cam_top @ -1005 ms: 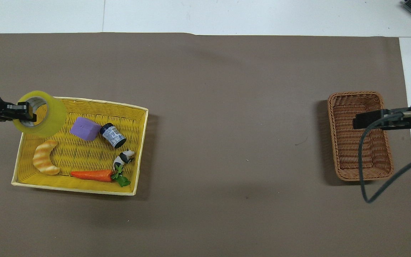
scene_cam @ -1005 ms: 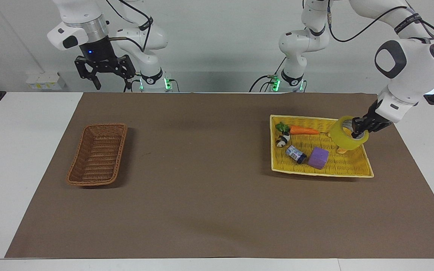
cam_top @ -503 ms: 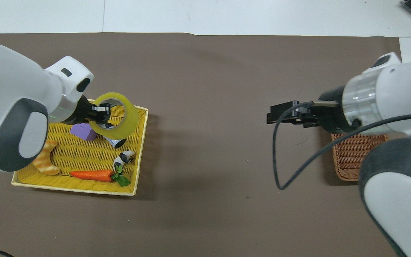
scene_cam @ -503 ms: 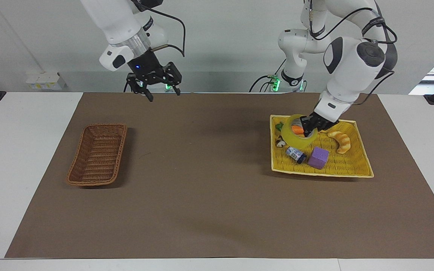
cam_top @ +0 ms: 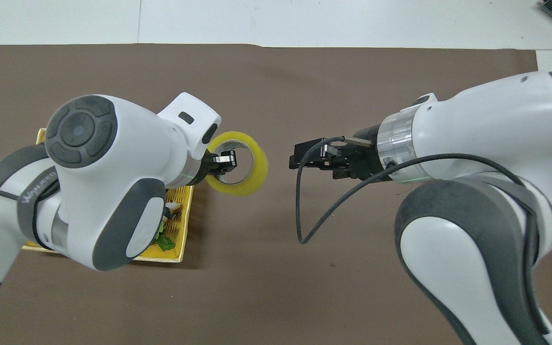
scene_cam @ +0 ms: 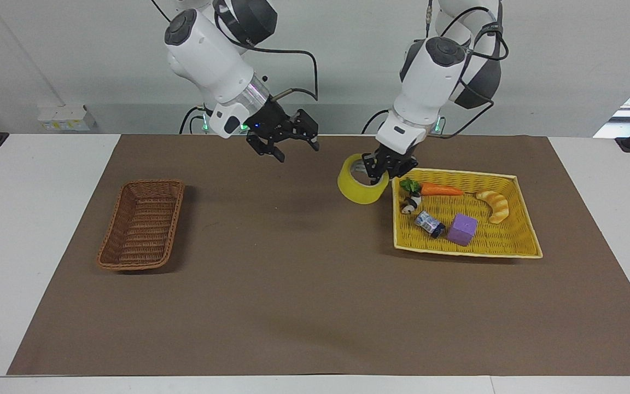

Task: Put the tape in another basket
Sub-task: 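Carry the tape toward center with the left gripper while the right gripper approaches, then grasp the tape with the right gripper while the left gripper releases it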

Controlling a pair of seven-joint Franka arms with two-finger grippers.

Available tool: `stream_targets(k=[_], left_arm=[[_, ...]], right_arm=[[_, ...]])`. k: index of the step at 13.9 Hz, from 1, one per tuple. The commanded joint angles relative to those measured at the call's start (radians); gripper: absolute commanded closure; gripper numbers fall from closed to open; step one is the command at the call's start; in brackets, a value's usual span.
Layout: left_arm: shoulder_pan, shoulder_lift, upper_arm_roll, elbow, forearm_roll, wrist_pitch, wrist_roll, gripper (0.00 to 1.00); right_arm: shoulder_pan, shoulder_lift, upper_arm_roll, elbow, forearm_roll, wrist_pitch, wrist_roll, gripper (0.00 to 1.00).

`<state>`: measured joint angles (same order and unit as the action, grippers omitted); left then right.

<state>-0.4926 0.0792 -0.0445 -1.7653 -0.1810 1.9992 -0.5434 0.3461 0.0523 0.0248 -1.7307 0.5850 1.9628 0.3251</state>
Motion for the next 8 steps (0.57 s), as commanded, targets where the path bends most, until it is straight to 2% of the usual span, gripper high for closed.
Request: stream_targets(k=[1, 5, 6, 7, 8], left_arm=[[-0.049, -0.009, 0.015, 0.017, -0.058, 0.041, -0.021, 1.0], [-0.05, -0.032, 0.0, 0.018, -0.138, 0.085, -0.026, 1.0], [-0.05, -0.045, -0.011, 0.018, -0.146, 0.088, -0.026, 1.0], [-0.05, -0.053, -0.015, 0.018, -0.149, 0.09, -0.026, 1.0], [-0.049, -0.061, -0.017, 0.021, -0.155, 0.093, -0.026, 1.0]], right_arm=[[0.01, -0.02, -0.003, -0.053, 0.059, 0.05, -0.003, 0.0], [0.008, -0.023, -0.005, -0.062, 0.052, 0.041, -0.034, 0.0], [0.008, -0.022, -0.006, -0.061, 0.041, 0.042, -0.037, 0.11], [0.005, -0.022, -0.006, -0.055, 0.036, 0.042, -0.056, 0.86], [0.002, -0.025, -0.008, -0.047, 0.033, 0.036, -0.04, 1.0]])
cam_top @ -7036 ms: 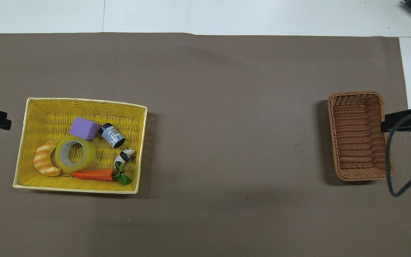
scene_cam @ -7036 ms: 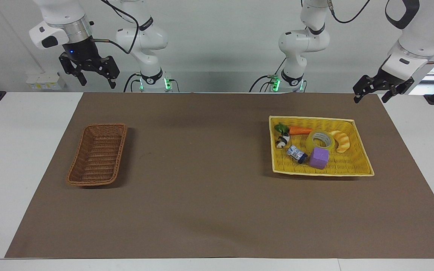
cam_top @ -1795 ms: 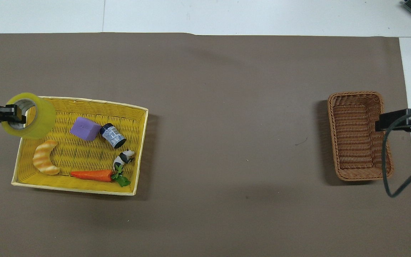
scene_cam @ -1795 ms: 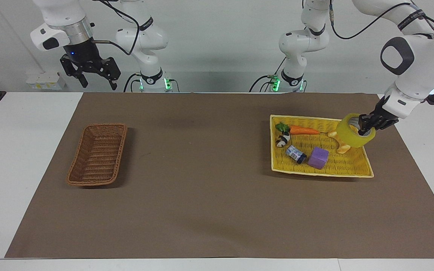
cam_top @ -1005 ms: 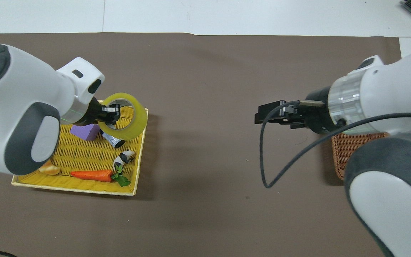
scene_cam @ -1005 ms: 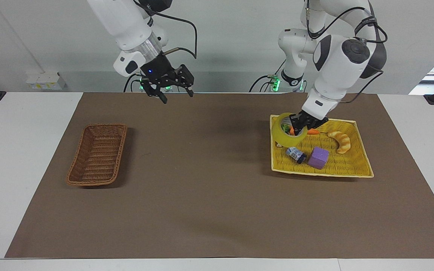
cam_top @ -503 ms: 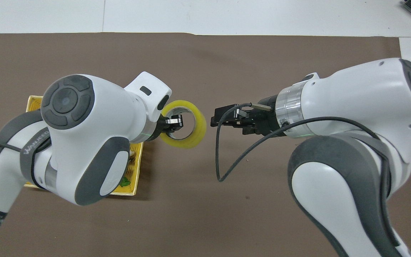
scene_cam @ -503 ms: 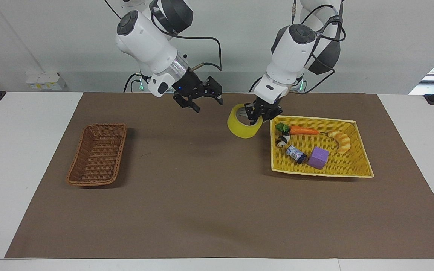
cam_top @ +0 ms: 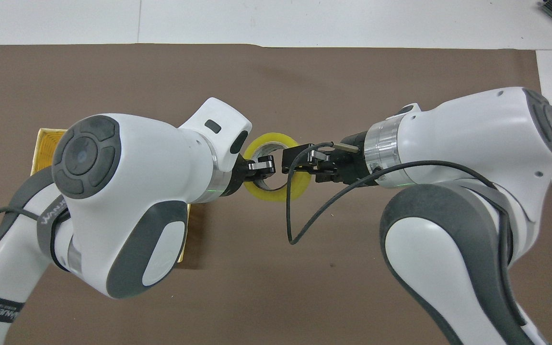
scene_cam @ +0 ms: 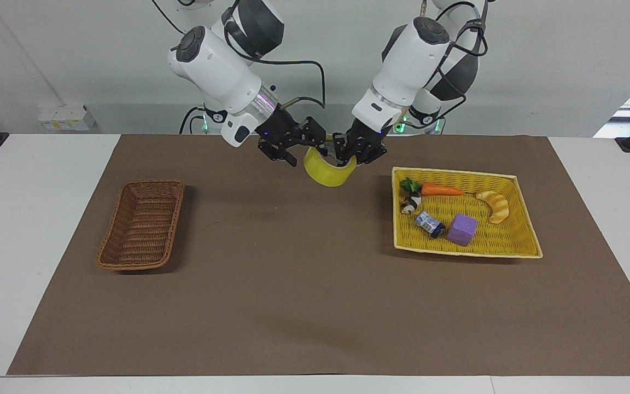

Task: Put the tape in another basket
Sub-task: 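Grasp the tape with the right gripper while the left gripper releases it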

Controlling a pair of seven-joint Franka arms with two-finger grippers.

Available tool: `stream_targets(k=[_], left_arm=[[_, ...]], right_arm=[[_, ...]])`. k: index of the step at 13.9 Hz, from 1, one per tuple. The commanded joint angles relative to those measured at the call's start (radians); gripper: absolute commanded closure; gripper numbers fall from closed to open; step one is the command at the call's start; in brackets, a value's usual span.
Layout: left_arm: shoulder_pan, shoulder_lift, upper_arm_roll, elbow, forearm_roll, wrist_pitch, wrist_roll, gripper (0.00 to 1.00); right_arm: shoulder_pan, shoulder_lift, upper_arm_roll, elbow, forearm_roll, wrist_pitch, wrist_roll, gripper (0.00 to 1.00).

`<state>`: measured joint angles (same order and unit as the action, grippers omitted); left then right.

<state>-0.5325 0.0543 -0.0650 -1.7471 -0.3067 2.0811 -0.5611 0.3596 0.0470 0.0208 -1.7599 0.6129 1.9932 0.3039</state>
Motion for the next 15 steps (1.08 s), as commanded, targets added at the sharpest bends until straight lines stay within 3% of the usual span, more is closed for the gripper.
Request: stream_targets(k=[1, 3, 4, 5, 10, 12, 15], left_arm=[[-0.011, -0.04, 0.004, 0.003, -0.035, 0.019, -0.008, 1.0], [-0.011, -0.048, -0.015, 0.003, -0.035, 0.025, -0.005, 1.0], [-0.009, -0.05, -0.015, 0.003, -0.035, 0.033, 0.013, 0.63], [-0.008, -0.059, -0.015, 0.003, -0.035, 0.037, 0.016, 0.01], [0.014, -0.162, 0.0, -0.005, -0.037, 0.019, -0.18, 0.0], [0.052, -0.163, 0.001, 0.0, -0.035, 0.007, -0.16, 0.0], [0.141, -0.169, 0.013, -0.003, -0.023, -0.108, 0.033, 0.0]], right_arm=[[-0.019, -0.024, -0.007, -0.017, 0.005, -0.005, -0.008, 1.0], [-0.039, -0.023, -0.009, -0.001, 0.004, -0.008, -0.011, 1.0], [-0.042, -0.019, -0.009, 0.002, 0.002, -0.008, -0.018, 1.0], [-0.042, -0.019, -0.009, 0.002, -0.007, -0.01, -0.022, 1.0], [-0.044, -0.019, -0.01, 0.005, -0.033, -0.01, -0.022, 1.0], [-0.077, -0.018, -0.01, 0.031, -0.035, -0.025, -0.022, 1.0], [-0.152, -0.019, -0.012, 0.094, -0.09, -0.105, -0.061, 1.0]])
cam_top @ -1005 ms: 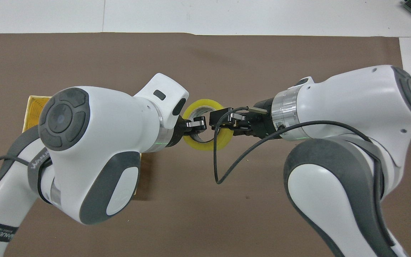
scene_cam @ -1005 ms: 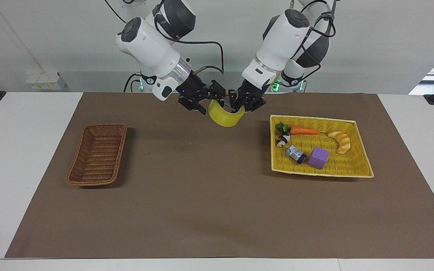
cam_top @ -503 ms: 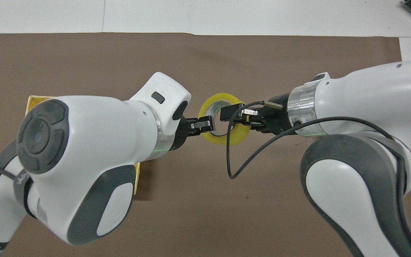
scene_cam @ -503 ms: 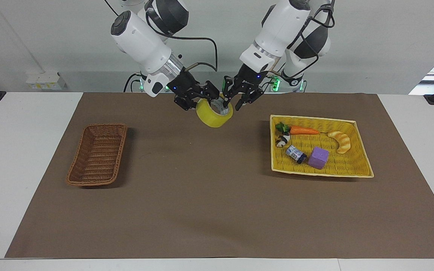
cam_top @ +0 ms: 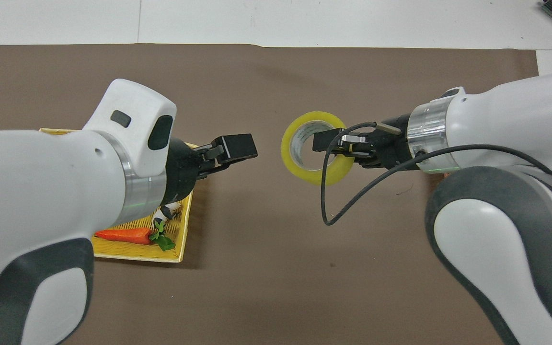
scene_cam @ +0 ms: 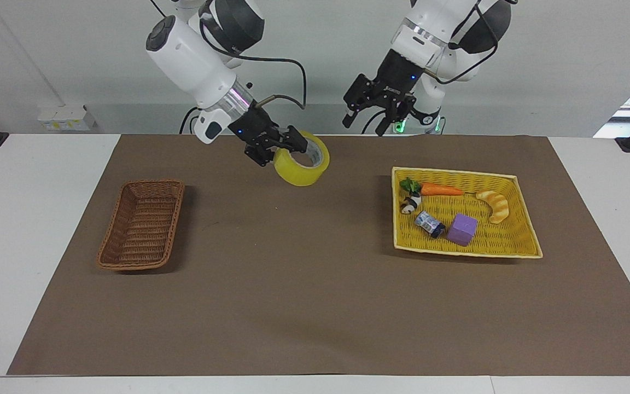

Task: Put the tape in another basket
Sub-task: 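Carry the tape to the wicker basket with the right gripper while the left gripper retracts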

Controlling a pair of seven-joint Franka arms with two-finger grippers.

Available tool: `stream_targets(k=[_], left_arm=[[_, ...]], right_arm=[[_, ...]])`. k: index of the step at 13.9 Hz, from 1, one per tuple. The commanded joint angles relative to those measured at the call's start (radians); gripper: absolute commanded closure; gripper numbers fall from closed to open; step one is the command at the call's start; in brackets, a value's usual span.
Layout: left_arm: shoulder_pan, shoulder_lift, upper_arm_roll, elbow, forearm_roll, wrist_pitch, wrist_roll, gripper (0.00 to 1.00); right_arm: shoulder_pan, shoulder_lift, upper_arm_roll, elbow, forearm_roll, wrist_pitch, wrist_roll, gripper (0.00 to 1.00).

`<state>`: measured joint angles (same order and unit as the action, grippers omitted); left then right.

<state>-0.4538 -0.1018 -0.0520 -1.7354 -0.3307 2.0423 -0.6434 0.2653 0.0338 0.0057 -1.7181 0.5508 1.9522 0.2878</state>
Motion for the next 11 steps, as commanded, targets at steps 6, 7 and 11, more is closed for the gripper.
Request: stream_targets(k=[6, 7, 11], left_arm=[[0.28, -0.012, 0.001, -0.013, 0.12, -0.206, 0.463, 0.0], [0.323, -0.012, 0.001, -0.013, 0.139, -0.23, 0.509, 0.0], [0.451, 0.017, 0.001, 0.064, 0.248, -0.38, 0.663, 0.0]], right_arm=[[-0.341, -0.021, -0.004, 0.11, 0.065, -0.319, -0.307, 1.0], [-0.406, -0.029, -0.01, 0.101, 0.072, -0.35, -0.356, 1.0], [-0.543, -0.025, -0.012, -0.003, 0.084, -0.337, -0.406, 1.0]])
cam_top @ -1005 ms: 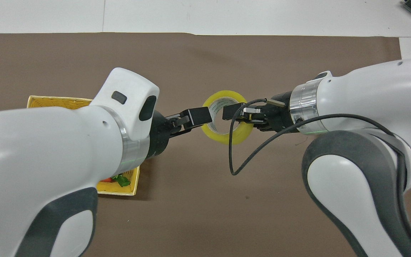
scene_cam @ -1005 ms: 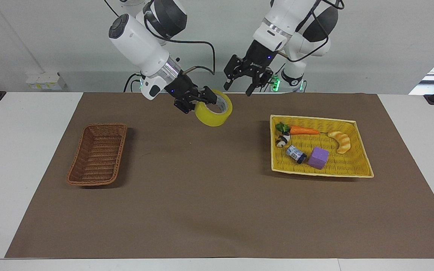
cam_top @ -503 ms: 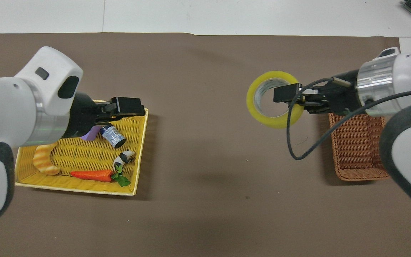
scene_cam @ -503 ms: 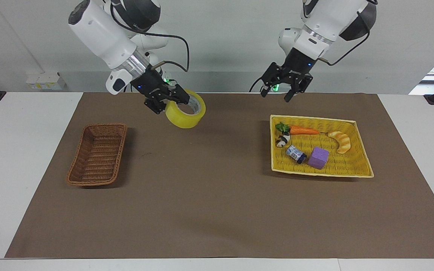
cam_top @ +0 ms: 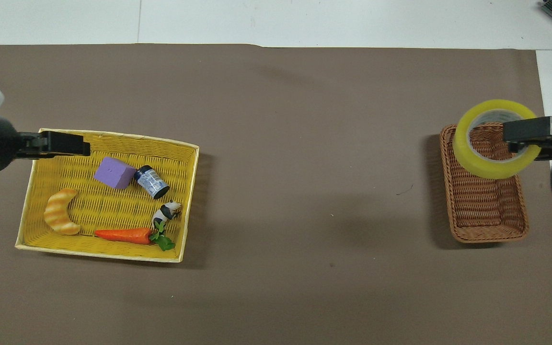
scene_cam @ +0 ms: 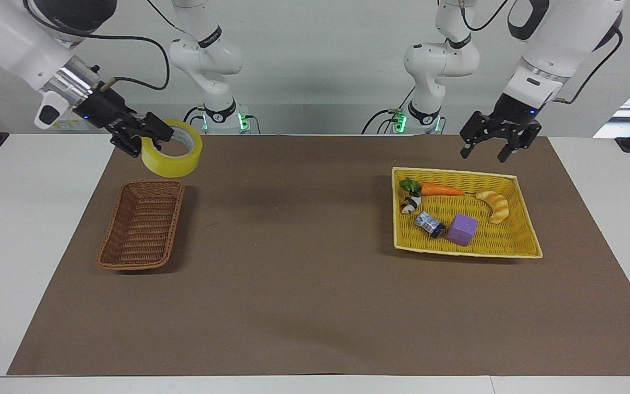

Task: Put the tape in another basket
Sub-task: 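Carry the tape to the wicker basket with the right gripper while the left gripper retracts, then lower the tape into the wicker basket and open the right gripper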

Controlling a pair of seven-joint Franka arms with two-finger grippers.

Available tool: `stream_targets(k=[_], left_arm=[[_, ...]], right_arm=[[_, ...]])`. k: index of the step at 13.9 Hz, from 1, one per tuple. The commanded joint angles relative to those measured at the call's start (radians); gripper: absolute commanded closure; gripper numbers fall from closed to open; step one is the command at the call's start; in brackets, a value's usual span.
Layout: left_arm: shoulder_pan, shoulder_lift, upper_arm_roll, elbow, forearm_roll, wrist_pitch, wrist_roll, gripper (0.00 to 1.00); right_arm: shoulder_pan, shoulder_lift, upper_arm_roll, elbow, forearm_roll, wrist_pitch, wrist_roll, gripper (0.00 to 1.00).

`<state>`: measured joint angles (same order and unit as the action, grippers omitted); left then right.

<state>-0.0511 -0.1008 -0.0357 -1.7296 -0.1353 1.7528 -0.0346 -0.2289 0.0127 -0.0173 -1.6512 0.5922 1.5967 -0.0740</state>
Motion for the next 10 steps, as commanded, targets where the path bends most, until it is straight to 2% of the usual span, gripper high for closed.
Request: stream_targets(k=[1, 3, 5, 7, 8, 10], left_arm=[[0.06, 0.041, -0.015, 0.106, 0.074, -0.142, 0.079, 0.0], [0.063, 0.081, -0.015, 0.16, 0.123, -0.202, 0.082, 0.0], [0.062, 0.116, -0.015, 0.194, 0.161, -0.222, 0.093, 0.0], [0.065, 0.098, -0.015, 0.156, 0.154, -0.181, 0.194, 0.0], [0.079, 0.075, -0.015, 0.118, 0.154, -0.164, 0.208, 0.0], [0.1, 0.067, -0.015, 0.108, 0.152, -0.161, 0.211, 0.0]], right_arm=[[-0.081, 0.041, 0.011, -0.081, 0.05, 0.029, -0.123, 1.0], [-0.142, 0.137, 0.01, -0.087, 0.049, 0.066, -0.277, 1.0], [-0.164, 0.191, 0.01, -0.125, 0.049, 0.12, -0.344, 1.0], [-0.185, 0.233, 0.01, -0.156, 0.052, 0.15, -0.438, 1.0], [-0.202, 0.254, 0.01, -0.16, 0.052, 0.154, -0.478, 1.0], [-0.246, 0.311, 0.01, -0.162, 0.052, 0.154, -0.596, 1.0]])
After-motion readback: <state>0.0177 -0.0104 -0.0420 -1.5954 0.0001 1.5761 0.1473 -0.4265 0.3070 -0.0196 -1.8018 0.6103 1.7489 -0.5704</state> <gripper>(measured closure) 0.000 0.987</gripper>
